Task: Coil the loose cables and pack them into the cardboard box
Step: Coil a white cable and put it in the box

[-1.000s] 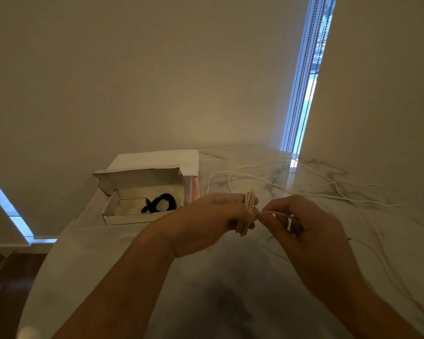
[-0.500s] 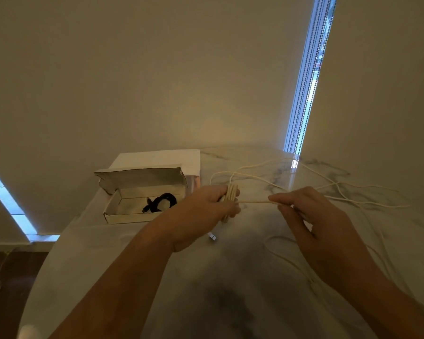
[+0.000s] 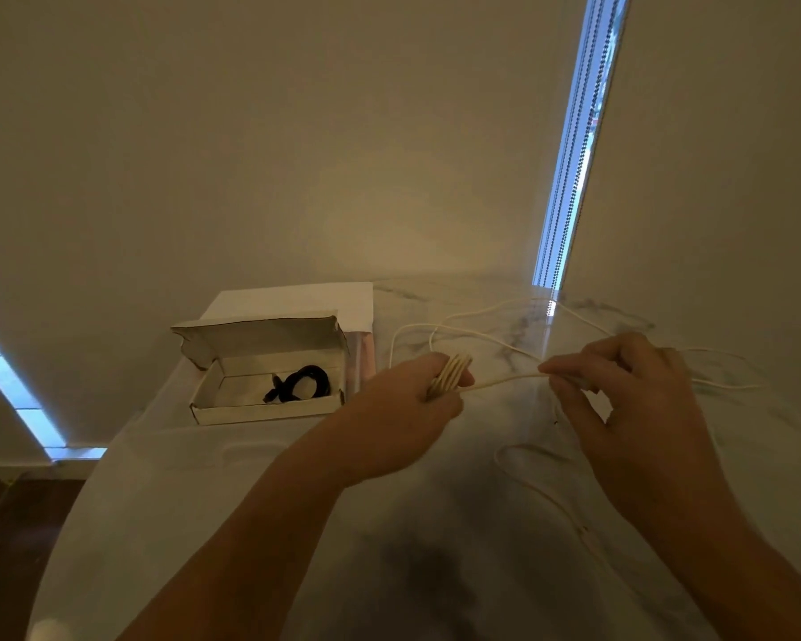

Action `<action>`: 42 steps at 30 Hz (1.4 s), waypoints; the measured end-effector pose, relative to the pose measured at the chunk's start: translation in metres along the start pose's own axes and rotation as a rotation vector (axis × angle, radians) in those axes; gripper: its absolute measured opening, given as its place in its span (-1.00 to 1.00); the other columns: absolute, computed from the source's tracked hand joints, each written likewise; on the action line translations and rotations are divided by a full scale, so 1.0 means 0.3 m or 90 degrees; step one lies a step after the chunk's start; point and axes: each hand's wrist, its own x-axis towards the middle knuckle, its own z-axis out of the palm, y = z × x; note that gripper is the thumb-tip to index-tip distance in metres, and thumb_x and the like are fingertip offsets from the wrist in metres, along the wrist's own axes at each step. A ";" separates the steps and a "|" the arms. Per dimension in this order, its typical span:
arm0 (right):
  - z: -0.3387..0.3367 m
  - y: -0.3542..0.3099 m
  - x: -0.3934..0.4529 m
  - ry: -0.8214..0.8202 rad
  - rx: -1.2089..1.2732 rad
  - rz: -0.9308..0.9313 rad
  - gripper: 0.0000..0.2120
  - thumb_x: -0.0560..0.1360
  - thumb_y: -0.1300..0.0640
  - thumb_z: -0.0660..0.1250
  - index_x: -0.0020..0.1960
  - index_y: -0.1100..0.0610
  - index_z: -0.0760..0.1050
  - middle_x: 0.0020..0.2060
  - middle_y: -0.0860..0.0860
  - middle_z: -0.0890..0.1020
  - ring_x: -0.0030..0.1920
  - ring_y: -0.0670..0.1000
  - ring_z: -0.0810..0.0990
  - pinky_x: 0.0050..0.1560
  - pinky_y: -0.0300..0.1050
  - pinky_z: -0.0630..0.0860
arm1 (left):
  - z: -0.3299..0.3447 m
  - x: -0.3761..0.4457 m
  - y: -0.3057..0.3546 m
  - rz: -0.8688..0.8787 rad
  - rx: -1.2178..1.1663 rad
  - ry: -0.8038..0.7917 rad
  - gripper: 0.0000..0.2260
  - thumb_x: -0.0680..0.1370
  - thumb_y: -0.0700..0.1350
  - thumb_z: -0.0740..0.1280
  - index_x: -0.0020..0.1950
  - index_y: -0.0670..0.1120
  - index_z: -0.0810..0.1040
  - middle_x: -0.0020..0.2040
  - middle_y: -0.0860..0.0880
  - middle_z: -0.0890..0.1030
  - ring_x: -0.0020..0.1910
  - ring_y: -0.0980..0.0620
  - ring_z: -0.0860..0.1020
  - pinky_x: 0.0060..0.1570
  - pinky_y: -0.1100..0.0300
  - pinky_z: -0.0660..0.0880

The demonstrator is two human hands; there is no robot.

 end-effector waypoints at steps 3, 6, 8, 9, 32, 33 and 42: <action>-0.013 -0.007 0.007 0.021 0.038 0.015 -0.84 0.48 0.17 0.41 0.00 -0.04 0.65 -0.15 -0.10 0.47 -0.06 0.00 0.42 -0.18 -0.25 0.25 | 0.019 -0.003 0.018 0.049 0.039 -0.008 -0.84 0.64 -0.02 0.21 0.15 0.08 0.54 -0.12 0.04 0.57 -0.26 0.15 0.49 -0.22 0.23 0.44; -0.026 -0.016 0.007 0.031 0.130 0.048 -0.85 0.48 0.16 0.42 -0.02 -0.06 0.64 -0.14 -0.14 0.49 -0.14 -0.14 0.48 -0.16 -0.43 0.34 | 0.028 -0.006 0.033 0.080 0.014 -0.011 -0.85 0.63 0.00 0.19 0.05 0.08 0.56 -0.13 0.05 0.56 -0.20 0.11 0.51 -0.15 0.13 0.50; -0.026 -0.024 0.006 0.032 0.193 0.079 -0.84 0.47 0.16 0.43 -0.03 -0.09 0.64 -0.12 -0.16 0.52 -0.14 -0.14 0.53 -0.16 -0.43 0.39 | 0.030 -0.010 0.042 0.091 0.000 -0.010 -0.80 0.60 0.04 0.17 -0.01 0.04 0.57 -0.10 0.03 0.55 -0.13 0.06 0.53 -0.03 0.02 0.55; -0.024 -0.028 0.005 0.028 0.220 0.097 -0.83 0.47 0.16 0.44 -0.03 -0.10 0.64 -0.11 -0.16 0.54 -0.13 -0.13 0.55 -0.14 -0.43 0.41 | 0.032 -0.010 0.044 0.092 -0.007 -0.008 -0.79 0.60 0.02 0.16 -0.03 0.01 0.57 -0.10 0.01 0.54 -0.11 0.04 0.53 0.00 -0.01 0.55; 0.047 -0.054 -0.001 -0.172 0.648 0.402 -0.89 0.49 0.16 0.39 -0.03 0.13 0.67 -0.15 0.10 0.71 -0.21 0.05 0.59 -0.10 -0.08 0.54 | 0.054 0.019 0.028 0.047 -0.196 -0.045 -0.83 0.53 -0.13 0.14 -0.12 -0.05 0.53 -0.18 -0.12 0.49 -0.24 0.05 0.44 -0.15 0.12 0.44; 0.045 -0.054 0.000 -0.172 0.646 0.401 -0.89 0.49 0.15 0.39 -0.03 0.12 0.68 -0.19 0.09 0.69 -0.25 0.01 0.55 -0.13 -0.10 0.51 | 0.055 0.019 0.029 0.047 -0.201 -0.037 -0.82 0.51 -0.10 0.14 -0.11 -0.06 0.53 -0.17 -0.15 0.50 -0.23 0.03 0.45 -0.15 0.09 0.44; 0.037 -0.060 0.006 -0.198 0.645 0.391 -0.86 0.53 0.19 0.34 -0.06 0.10 0.68 -0.35 0.03 0.56 -0.35 -0.03 0.43 -0.26 -0.14 0.47 | 0.070 0.021 0.034 0.030 -0.225 0.002 -0.87 0.58 -0.10 0.14 0.04 -0.02 0.46 -0.19 -0.07 0.46 -0.22 0.00 0.42 -0.14 0.04 0.42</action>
